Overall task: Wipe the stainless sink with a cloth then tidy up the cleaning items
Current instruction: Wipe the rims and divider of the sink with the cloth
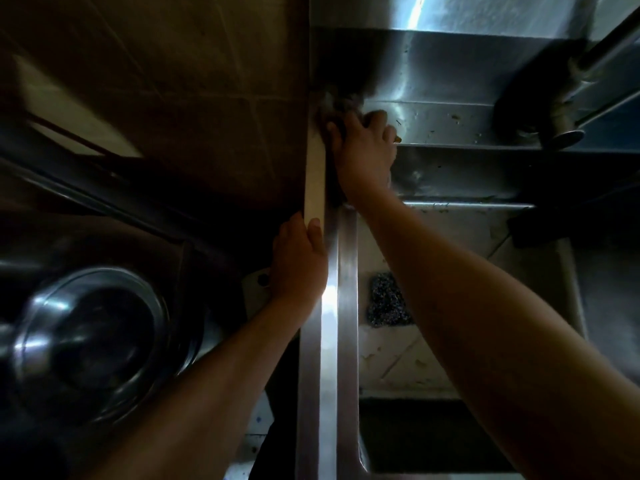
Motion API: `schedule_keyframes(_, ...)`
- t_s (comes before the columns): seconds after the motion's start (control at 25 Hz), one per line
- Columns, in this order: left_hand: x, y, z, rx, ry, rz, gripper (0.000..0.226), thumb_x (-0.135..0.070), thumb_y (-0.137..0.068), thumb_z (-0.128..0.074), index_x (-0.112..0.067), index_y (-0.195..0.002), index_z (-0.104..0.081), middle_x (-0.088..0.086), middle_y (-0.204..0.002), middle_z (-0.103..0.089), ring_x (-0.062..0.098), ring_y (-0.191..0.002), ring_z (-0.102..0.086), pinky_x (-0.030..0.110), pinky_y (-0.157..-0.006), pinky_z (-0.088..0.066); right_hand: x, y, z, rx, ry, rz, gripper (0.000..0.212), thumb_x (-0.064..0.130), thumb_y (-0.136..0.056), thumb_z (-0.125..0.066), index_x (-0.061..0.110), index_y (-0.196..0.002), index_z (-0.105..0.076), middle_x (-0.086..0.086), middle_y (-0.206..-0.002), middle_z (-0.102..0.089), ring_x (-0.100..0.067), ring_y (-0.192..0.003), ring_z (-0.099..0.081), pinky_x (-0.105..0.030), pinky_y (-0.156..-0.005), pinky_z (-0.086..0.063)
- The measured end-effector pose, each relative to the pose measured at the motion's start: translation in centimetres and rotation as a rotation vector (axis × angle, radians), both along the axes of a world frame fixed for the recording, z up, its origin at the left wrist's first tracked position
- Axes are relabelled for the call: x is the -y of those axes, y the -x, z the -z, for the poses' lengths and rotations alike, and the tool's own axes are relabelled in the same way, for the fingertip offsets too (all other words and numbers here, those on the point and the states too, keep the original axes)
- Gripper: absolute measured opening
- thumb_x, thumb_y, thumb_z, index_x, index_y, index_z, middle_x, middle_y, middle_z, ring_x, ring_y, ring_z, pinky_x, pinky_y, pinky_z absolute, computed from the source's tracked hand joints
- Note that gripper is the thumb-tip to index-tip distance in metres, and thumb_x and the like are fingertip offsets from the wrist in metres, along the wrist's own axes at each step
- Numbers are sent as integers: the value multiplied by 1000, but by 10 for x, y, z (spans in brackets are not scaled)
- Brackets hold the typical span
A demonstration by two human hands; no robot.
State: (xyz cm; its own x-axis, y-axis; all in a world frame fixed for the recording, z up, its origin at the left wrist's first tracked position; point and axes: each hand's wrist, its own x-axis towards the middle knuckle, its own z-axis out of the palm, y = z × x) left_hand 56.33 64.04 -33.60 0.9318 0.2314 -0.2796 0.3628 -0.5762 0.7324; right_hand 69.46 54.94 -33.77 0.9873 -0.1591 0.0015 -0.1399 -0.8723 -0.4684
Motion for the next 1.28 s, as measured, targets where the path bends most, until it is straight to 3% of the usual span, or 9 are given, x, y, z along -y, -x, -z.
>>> schedule_keyframes(0.2,-1,0,-2,2,27,6,32,-28,-97,-33,-7,-115,-50,17,-112,-54,32,-101,-53,47,-88,-43,-5,48,-1,-36,67,-31,39,45,-94,-36,26,-127,-46,-14,-129,-38,-34,-114,-36,-43,-90,-32)
schedule_keyframes(0.4,-1,-2,0,6,-16,20,34,-27,-97,-33,-4,-116,-49,20,-114,-54,34,-103,-51,46,-88,-41,-10,39,-4,1,144,-127,40,45,-94,-36,28,-129,-44,-13,-132,-38,-35,-117,-35,-44,-93,-32)
schedule_keyframes(0.52,-1,-2,2,9,-42,18,35,-29,-97,-32,-4,-113,-50,20,-108,-55,34,-97,-54,46,-84,-44,-10,18,-4,21,159,-198,40,46,-94,-35,30,-130,-43,-13,-136,-36,-36,-121,-34,-46,-96,-31)
schedule_keyframes(0.64,0,-1,3,18,-21,0,34,-31,-97,-32,-6,-109,-51,17,-103,-55,31,-91,-55,41,-77,-47,-9,-1,-4,9,131,-116,41,47,-95,-34,30,-131,-44,-13,-137,-36,-36,-123,-34,-47,-96,-32)
schedule_keyframes(0.92,-2,-3,6,20,-27,14,33,-28,-97,-34,-3,-111,-51,22,-112,-53,36,-103,-51,41,-88,-41,-6,45,0,1,4,52,35,39,-95,-38,21,-122,-50,-16,-128,-38,-35,-111,-40,-43,-90,-37)
schedule_keyframes(1.08,-3,-6,3,-19,-13,-2,34,-27,-97,-35,-1,-113,-51,24,-117,-51,36,-108,-49,37,-88,-36,2,69,-1,45,-272,82,39,38,-93,-45,25,-129,-47,-12,-122,-40,-28,-108,-44,-39,-87,-44)
schedule_keyframes(1.28,2,-17,-3,-19,-80,-44,37,-26,-96,-38,-1,-120,-49,22,-126,-46,35,-112,-46,31,-84,-32,14,58,-8,108,-381,150,38,40,-92,-46,26,-126,-49,-8,-121,-41,-26,-110,-46,-39,-90,-46)
